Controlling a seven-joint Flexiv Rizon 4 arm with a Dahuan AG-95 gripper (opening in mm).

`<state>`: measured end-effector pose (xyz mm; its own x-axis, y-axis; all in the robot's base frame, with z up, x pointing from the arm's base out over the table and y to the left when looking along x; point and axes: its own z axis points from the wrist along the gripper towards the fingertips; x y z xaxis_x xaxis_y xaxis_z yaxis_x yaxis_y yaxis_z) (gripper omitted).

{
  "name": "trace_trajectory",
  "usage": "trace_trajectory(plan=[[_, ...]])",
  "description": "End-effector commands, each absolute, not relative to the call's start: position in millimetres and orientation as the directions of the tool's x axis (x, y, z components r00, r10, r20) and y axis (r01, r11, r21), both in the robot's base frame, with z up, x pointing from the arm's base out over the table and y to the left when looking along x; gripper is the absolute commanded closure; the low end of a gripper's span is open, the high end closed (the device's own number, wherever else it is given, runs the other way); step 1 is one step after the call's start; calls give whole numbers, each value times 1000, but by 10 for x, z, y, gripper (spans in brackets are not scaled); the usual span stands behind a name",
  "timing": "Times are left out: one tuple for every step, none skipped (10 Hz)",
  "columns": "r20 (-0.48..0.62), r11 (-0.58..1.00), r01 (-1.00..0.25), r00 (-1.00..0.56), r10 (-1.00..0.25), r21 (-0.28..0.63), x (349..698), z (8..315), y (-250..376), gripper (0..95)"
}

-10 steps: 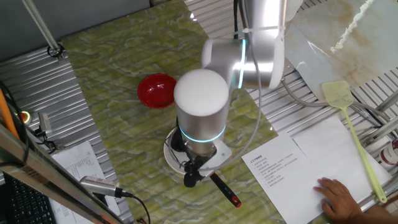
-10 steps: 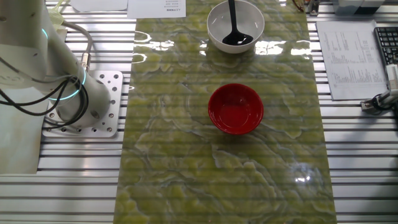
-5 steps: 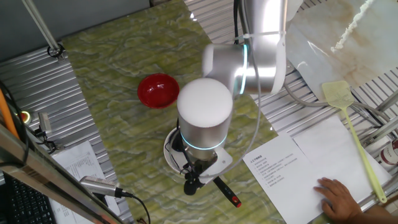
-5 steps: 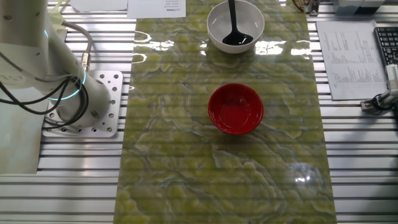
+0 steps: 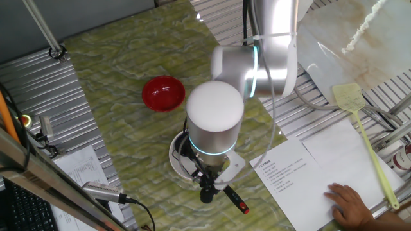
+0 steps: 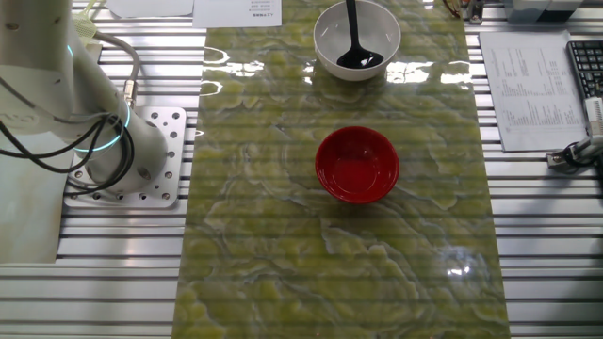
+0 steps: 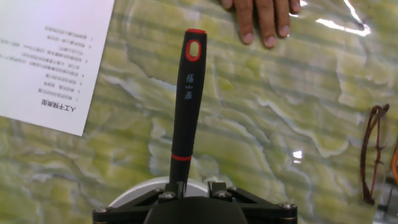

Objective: Scoop water with a large spoon from one bowl to another

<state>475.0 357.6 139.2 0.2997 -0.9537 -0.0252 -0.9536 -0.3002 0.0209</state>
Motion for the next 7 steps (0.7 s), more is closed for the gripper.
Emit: trace_trajectory(plan=[[-25,-275,-961,275,-961,21,4728,1371,3674,760],[-32,-283,-959,282,-959,20,4724,1371,3685,760],[-34,-293,-956,292,-956,20,4717,1368,3702,760],[-32,-294,-956,293,-955,22,4696,1358,3755,760],[-35,-293,-956,292,-956,21,4679,1352,3794,760],[-34,-303,-953,302,-953,21,4674,1351,3803,760],[-36,-335,-942,334,-942,21,4671,1352,3809,760]])
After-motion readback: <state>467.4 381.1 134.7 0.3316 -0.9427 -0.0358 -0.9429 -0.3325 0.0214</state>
